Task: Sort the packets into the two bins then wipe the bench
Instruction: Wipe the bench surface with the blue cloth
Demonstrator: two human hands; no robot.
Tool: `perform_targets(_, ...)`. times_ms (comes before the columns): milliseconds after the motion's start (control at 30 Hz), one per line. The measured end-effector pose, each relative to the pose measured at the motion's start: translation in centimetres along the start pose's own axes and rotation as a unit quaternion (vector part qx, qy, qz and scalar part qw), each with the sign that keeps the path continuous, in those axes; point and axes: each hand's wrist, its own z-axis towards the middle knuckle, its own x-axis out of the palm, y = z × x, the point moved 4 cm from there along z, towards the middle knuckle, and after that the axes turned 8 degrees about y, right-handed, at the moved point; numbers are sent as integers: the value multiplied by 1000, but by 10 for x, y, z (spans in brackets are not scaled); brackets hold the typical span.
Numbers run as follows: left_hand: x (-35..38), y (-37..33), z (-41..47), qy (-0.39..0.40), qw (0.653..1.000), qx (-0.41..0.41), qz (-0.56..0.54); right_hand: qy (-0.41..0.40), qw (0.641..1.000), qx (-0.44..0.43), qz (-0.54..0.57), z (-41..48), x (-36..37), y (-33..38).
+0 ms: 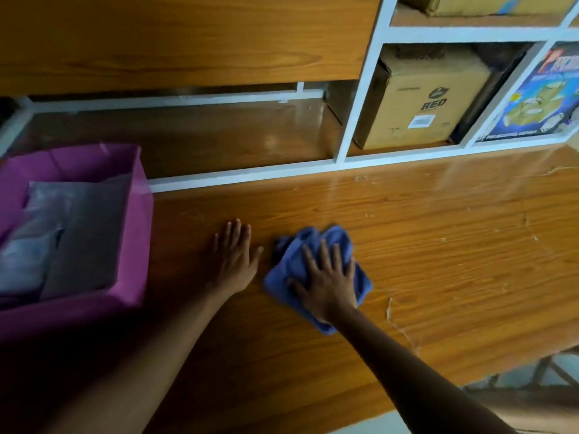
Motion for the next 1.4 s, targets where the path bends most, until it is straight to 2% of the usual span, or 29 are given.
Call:
perform_targets(67,-3,7,20,10,1000,9,0,18,994,-108,-26,6,-4,-1)
perform_targets(100,-5,11,29,10,1000,10,-3,16,993,-116,-25,19,-7,-7)
perform_targets(200,-8,17,42,-9,1000,-6,-8,-13,1000,-12,12,67,-19,-24)
perform_targets(333,-5,21,44,-57,994,-86,-36,-4,985,159,62,139,-32,-32)
perform_targets(433,-5,24,45,-66,992,-102,-20,9,972,219,91,186,-42,-21)
perform_targets(500,-5,23,45,-66,992,-104,-18,18,981,176,85,206,-42,7)
perform_targets(600,-12,23,42,-86,988,-110,-60,16,999,-24,15,200,-34,66)
perform_targets(667,-13,24,34,-94,988,-100,-70,38,984,-171,-32,189,-29,79)
perform_targets(733,-11,27,18,-84,990,-91,-64,32,968,-240,-59,188,-31,63)
perform_targets(767,-10,31,8,-79,991,-95,-57,12,973,-222,-56,191,-33,51)
perform_targets(833,-8,41,-14,-78,990,-109,-36,-17,995,-96,-15,200,-36,33)
perform_targets(900,-6,48,-32,-64,990,-115,-46,3,998,50,45,201,-33,44)
perform_targets(933,-5,51,-39,-62,990,-112,-53,11,994,90,65,198,-32,62)
perform_targets(967,-5,53,-44,-65,991,-103,-57,20,993,95,72,195,-30,82)
perform_targets(1000,-5,56,-50,-64,992,-92,-56,25,996,62,64,191,-27,105)
perform_targets(1100,-2,64,-64,-51,997,-58,-26,25,985,-169,-8,181,-18,151)
perform_targets(1133,-3,66,-70,-48,998,-44,-21,20,977,-209,-19,184,-20,155)
perform_targets(1200,-4,67,-80,-48,998,-13,-30,-3,984,-177,-5,192,-26,163)
perform_targets(1300,0,69,-95,-40,998,33,-42,-5,999,-39,35,194,-24,190)
perform_targets(1333,1,72,-101,-42,997,49,-46,3,999,-24,38,192,-23,201)
perform_targets(1400,3,78,-114,-54,994,81,-57,12,997,-73,6,183,-17,218)
